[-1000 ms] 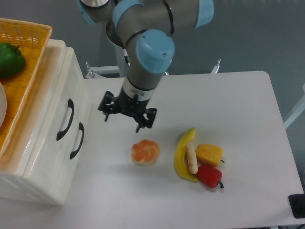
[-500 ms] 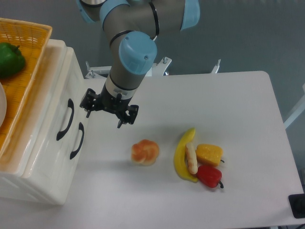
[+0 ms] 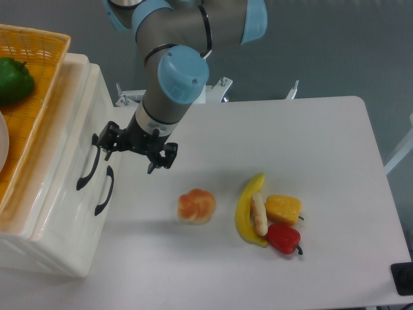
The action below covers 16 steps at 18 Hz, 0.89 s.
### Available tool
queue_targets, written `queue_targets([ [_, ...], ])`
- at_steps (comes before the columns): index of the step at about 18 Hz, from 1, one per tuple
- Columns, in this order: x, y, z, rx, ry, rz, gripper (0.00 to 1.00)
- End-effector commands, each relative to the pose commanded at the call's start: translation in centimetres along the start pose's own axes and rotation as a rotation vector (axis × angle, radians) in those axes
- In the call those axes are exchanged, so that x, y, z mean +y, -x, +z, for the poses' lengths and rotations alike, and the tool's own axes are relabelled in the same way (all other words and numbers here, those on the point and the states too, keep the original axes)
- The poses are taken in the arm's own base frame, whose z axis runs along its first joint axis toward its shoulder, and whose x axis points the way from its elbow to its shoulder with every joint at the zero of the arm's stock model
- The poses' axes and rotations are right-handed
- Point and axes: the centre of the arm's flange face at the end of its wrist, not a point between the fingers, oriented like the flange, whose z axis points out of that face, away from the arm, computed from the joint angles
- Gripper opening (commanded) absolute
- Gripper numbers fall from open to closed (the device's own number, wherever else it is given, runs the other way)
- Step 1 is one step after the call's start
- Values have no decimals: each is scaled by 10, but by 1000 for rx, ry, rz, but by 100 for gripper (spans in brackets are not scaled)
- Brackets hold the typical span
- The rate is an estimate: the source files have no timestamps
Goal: Slide open the top white drawer
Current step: 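Lower the gripper and hook its fingers into the upper drawer handle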
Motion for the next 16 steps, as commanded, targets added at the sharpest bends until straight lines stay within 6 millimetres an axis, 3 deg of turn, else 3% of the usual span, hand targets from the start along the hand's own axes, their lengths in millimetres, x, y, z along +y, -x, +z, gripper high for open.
queue_targets([
  [16, -5, -7, 21, 12, 33, 9, 100],
])
